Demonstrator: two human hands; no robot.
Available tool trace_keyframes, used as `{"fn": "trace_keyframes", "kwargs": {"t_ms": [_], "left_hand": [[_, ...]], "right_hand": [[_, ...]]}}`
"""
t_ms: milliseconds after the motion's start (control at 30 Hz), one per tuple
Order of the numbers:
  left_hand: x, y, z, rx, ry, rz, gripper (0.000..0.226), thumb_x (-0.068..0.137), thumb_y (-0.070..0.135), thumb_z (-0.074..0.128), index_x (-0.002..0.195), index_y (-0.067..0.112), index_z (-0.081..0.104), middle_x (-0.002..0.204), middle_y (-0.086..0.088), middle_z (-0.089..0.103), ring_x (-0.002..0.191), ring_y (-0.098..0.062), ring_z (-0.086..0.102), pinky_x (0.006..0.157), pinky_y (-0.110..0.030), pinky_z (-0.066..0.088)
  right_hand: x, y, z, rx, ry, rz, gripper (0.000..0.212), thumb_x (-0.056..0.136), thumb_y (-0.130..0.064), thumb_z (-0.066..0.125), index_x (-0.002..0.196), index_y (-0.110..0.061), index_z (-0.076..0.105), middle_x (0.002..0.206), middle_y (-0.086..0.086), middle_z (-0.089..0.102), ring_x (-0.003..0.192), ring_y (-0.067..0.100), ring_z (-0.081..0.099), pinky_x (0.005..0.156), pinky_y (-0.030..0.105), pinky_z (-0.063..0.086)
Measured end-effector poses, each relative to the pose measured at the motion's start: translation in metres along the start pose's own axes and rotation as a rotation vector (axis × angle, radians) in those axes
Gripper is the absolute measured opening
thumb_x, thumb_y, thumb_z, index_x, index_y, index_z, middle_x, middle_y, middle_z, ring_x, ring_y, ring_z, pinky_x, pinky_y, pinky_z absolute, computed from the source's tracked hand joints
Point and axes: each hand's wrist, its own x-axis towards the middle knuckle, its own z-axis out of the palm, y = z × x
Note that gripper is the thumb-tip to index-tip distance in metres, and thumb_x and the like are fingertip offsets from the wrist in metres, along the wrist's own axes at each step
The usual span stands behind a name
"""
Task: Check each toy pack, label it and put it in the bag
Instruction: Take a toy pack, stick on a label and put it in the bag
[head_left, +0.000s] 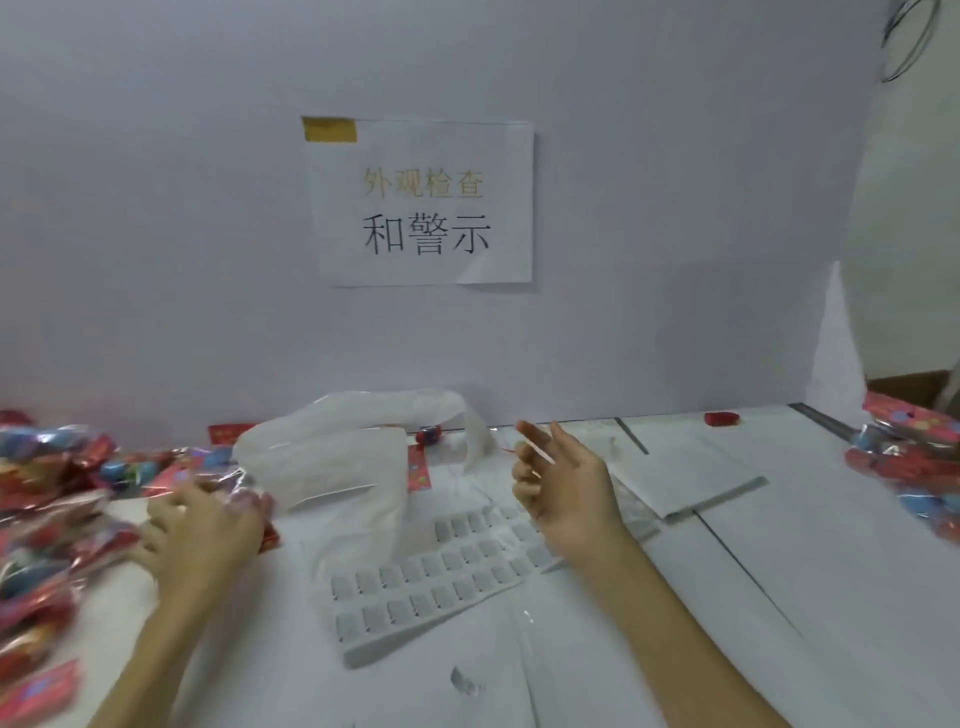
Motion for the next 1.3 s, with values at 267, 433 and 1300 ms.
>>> {"fn": "trace_keyframes", "kwargs": {"t_ms": [267, 433, 1300], "left_hand": [[-0.01, -0.001, 0.001, 0.084, -0.234, 0.232, 0.057, 0.102, 0.045, 0.058, 0.141, 0.006, 0.046, 0.148, -0.021, 0.042, 0.132, -0.04, 0.042, 0.111, -0.048, 0.037], [-0.008, 0.003, -0.007, -0.323, -0.045, 0.255, 0.047, 0.089, 0.013, 0.079, 0.127, 0.004, 0.054, 0.141, -0.018, 0.035, 0.13, -0.038, 0.041, 0.112, -0.043, 0.04], [-0.073, 0.046, -0.002, -0.705, -0.576, 0.907, 0.087, 0.089, 0.032, 0.082, 0.157, 0.043, 0.03, 0.164, 0.011, 0.033, 0.144, -0.012, 0.046, 0.108, -0.025, 0.049]], "right_hand": [[0.002, 0.054, 0.017, -0.529, -0.155, 0.162, 0.05, 0.091, -0.047, 0.057, 0.102, -0.003, 0.079, 0.098, 0.02, 0.074, 0.083, 0.031, 0.073, 0.065, 0.031, 0.059], [0.006, 0.062, 0.006, -0.768, -0.305, 0.066, 0.055, 0.102, -0.051, 0.05, 0.121, -0.005, 0.073, 0.118, 0.024, 0.074, 0.114, 0.04, 0.07, 0.095, 0.042, 0.057], [0.003, 0.069, 0.019, -0.626, -0.248, -0.112, 0.034, 0.088, -0.02, 0.079, 0.122, -0.014, 0.074, 0.114, 0.023, 0.074, 0.105, 0.041, 0.074, 0.084, 0.044, 0.063]]}}
